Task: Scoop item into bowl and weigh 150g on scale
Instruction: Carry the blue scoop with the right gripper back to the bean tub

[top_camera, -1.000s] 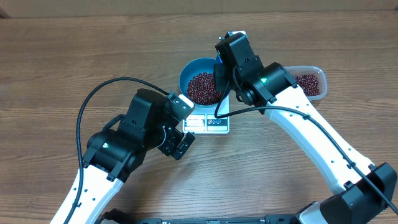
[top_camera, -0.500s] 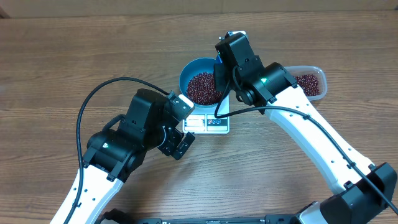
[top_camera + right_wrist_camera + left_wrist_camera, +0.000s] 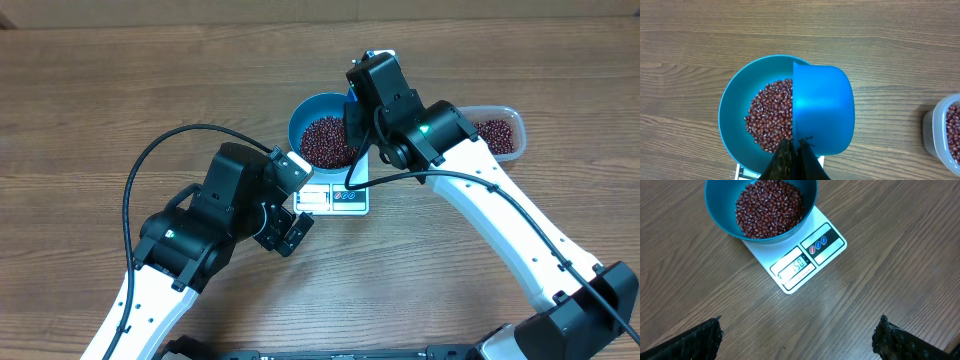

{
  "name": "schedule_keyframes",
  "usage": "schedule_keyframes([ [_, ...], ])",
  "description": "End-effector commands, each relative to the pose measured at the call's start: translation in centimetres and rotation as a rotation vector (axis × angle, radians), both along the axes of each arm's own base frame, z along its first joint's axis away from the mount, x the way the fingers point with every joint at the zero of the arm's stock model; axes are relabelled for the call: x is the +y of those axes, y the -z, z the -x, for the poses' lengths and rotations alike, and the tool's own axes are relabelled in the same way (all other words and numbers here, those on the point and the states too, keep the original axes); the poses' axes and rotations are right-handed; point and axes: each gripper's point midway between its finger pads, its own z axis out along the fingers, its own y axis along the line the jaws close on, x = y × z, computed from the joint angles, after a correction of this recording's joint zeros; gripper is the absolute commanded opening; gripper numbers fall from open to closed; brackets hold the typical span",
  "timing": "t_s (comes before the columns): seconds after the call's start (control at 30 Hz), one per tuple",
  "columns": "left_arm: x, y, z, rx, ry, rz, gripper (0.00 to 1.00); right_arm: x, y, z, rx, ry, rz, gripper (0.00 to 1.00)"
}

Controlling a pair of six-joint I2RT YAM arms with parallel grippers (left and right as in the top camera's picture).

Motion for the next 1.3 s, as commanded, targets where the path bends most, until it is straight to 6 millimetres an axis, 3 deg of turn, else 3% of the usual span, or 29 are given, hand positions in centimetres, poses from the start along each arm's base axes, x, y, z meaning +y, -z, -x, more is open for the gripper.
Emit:
schedule_keyframes([
  [0.0, -0.2, -0.5, -0.2, -0.01, 0.011, 0.011, 0.99, 0.4, -1.0, -0.5, -0.018, -0.002, -0.035, 0.04],
  [0.33, -0.2, -0.5, -0.2, -0.011, 0.012, 0.011, 0.99, 1.6, -0.8, 0.1, 0.083, 0.026, -0.222, 0.04],
  [0.53, -0.2, -0.5, -0.2, -0.011, 0.012, 0.011, 1.0, 1.3, -1.1, -0.2, 0.165, 0.053, -0.376, 0.04],
  [0.8, -0.2, -0.5, -0.2, -0.01, 0.011, 0.011, 0.99, 1.4, -4.3, -0.9, 0.228, -0.085, -0.674, 0.04],
  [0.97, -0.2, -0.5, -0.2, -0.011, 0.012, 0.011, 1.0, -2.4, -5.2, -2.8, 0.195, -0.029, -0.73, 0.04],
  [1.27, -0.2, -0.5, -0.2, -0.011, 0.012, 0.011, 0.99, -13.8, -6.2, -4.9, 0.096, 0.211, -0.743, 0.04],
])
